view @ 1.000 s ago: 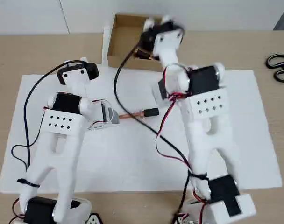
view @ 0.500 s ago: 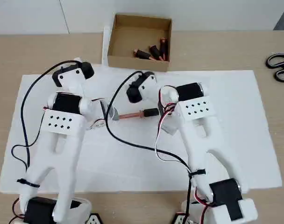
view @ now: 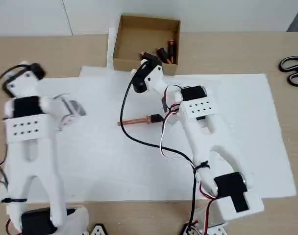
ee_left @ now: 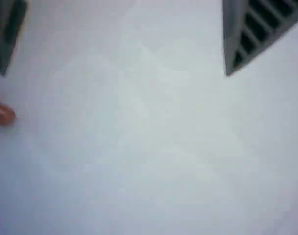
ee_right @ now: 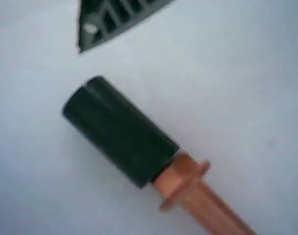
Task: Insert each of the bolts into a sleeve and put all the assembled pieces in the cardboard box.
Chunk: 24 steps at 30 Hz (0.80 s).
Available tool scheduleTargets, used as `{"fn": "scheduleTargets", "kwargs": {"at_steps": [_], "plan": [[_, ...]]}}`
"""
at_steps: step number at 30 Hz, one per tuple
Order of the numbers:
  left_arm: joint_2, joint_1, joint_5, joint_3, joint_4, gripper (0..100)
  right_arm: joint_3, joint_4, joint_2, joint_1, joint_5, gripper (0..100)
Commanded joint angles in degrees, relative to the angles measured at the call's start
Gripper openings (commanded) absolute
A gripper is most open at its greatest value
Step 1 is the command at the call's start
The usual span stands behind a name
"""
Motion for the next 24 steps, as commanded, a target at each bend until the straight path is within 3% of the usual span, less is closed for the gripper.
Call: {"fn": "scheduleTargets", "kwargs": {"at_steps": [1, 7, 12, 24], "plan": [[-2.46, -5.54, 0.0, -2.51, 1.58, 27, -0.53, -1.98, 0.57, -1.36, 5.89, 16.9], [-2.46, -8.35, 0.09, -2.33, 1.58, 27, -0.53, -1.89, 3.12, -4.97, 17.58, 16.9], [-2.37, -8.18, 0.18, -2.24, 1.58, 27, -0.53, -2.07, 4.97, -6.9, 22.77, 16.9], [-2.37, -8.18, 0.18, -2.24, 1.58, 27, -0.62, -9.36, 11.82, -7.52, 24.0, 16.9]]}}
